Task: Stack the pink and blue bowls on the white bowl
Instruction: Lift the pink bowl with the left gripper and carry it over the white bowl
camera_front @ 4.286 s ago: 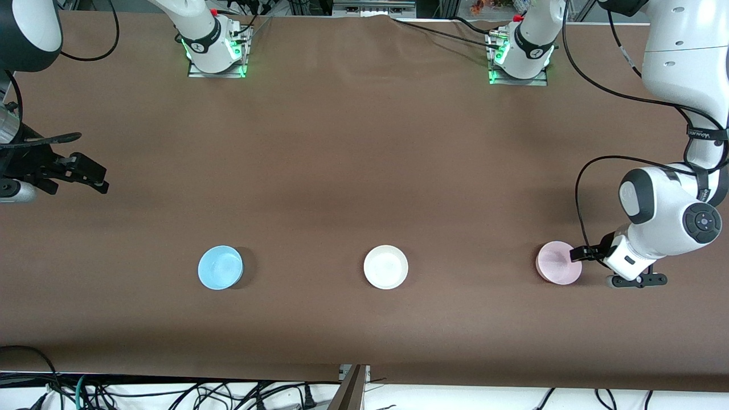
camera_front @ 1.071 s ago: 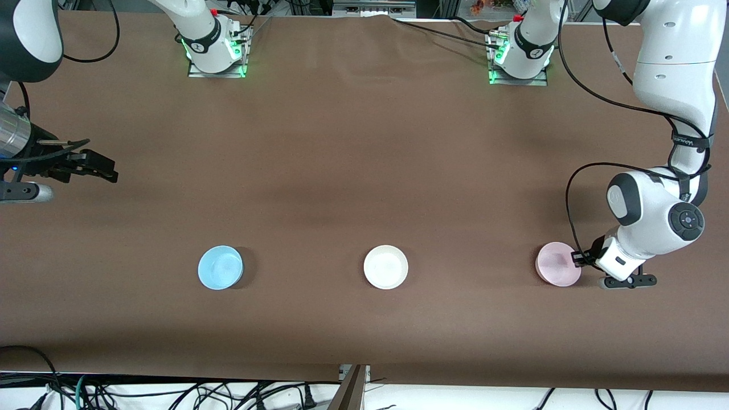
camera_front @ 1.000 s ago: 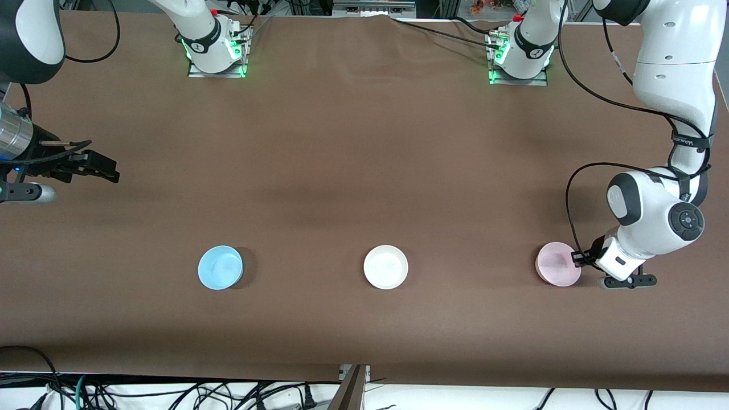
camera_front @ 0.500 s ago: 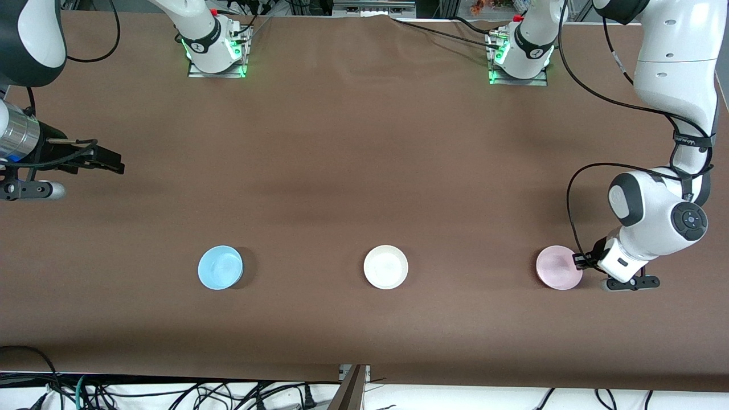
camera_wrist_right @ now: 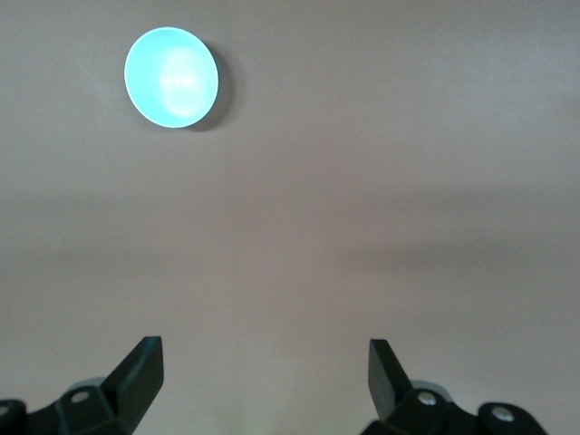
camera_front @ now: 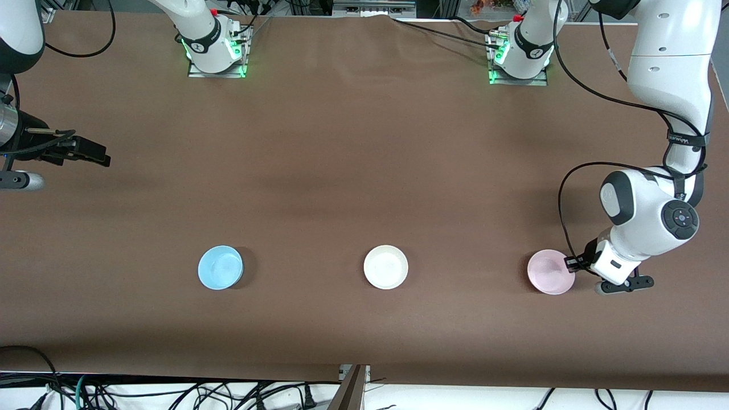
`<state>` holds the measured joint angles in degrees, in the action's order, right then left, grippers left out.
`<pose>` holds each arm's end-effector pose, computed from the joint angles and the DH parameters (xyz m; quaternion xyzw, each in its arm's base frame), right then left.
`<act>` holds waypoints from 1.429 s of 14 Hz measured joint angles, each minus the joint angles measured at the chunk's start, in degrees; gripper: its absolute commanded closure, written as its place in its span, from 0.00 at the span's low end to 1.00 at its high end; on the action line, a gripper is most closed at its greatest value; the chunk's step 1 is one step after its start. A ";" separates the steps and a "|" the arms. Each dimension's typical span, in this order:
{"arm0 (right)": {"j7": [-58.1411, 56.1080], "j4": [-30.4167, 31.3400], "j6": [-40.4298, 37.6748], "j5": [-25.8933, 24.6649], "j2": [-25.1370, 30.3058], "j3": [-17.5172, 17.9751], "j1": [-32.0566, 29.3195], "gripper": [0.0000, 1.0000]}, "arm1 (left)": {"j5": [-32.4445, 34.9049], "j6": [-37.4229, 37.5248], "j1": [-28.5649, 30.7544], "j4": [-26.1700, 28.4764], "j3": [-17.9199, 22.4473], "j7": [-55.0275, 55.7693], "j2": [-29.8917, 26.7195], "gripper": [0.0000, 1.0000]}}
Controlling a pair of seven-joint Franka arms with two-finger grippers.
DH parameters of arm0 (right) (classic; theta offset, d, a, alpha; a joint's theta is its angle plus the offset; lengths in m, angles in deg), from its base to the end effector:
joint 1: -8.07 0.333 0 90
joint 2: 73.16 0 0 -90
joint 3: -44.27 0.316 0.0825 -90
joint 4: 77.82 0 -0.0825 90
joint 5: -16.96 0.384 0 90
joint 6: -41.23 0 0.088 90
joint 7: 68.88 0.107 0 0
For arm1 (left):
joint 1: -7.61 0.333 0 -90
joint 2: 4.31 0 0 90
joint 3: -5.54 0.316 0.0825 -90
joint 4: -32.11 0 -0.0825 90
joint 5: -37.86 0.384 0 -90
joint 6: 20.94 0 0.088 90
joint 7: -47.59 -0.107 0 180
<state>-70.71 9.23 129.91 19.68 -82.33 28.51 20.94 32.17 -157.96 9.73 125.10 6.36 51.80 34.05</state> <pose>0.5944 -0.0131 0.5578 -0.9980 0.0099 0.0626 0.0046 0.7009 0.0338 0.2401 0.9938 0.0950 0.0492 0.0318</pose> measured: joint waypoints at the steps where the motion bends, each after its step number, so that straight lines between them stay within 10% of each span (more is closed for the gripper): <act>1: 0.00 0.03 -0.10 0.00 -0.13 0.05 0.03 0.00 | 0.00 0.00 -0.06 -0.03 -0.64 1.56 -0.22 1.00; 10: -0.04 -0.62 -0.01 0.01 0.02 0.43 0.30 0.00 | -0.01 0.02 -1.07 -0.27 -8.37 23.85 -4.18 1.00; 20: -0.04 -1.58 1.48 2.32 0.55 0.93 0.38 0.00 | 1.24 -0.38 -16.16 -1.17 -9.09 49.01 -4.80 1.00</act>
<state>-70.75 7.65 131.38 22.00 -81.78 29.43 21.32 33.41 -158.35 -6.44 123.93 -2.72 100.81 29.25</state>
